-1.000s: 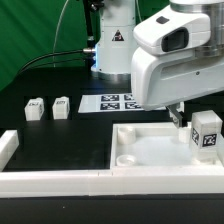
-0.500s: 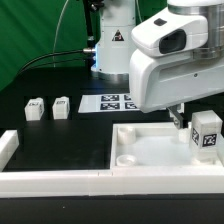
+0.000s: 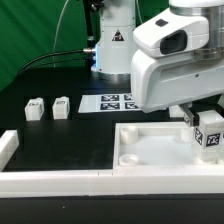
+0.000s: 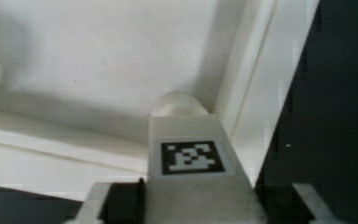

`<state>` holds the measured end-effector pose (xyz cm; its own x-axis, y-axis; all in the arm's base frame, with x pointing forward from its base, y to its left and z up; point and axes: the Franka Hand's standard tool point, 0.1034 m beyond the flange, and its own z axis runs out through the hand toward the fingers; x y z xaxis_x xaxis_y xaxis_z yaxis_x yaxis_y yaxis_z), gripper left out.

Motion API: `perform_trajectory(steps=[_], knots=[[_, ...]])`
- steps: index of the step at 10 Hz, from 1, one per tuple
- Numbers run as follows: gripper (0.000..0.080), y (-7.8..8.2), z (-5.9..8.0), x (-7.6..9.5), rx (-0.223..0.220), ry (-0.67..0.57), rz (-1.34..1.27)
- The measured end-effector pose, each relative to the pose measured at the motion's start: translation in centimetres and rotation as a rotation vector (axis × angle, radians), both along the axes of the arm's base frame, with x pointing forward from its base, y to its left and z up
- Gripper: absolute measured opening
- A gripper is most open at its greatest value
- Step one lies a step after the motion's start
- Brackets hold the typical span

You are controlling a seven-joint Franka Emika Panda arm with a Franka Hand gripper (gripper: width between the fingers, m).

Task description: Assemble one leg

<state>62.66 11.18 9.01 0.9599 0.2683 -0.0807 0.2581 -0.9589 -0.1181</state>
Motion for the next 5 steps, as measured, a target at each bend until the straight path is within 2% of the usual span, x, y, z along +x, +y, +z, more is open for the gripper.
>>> perform_trajectory(steps=[1,5], knots=[[0.0294,0.02,0.0,0.0,-0.005,0.004,-0.044],[0.0294,0.09,-0.07,-0.12,-0.016,0.004,-0.506]])
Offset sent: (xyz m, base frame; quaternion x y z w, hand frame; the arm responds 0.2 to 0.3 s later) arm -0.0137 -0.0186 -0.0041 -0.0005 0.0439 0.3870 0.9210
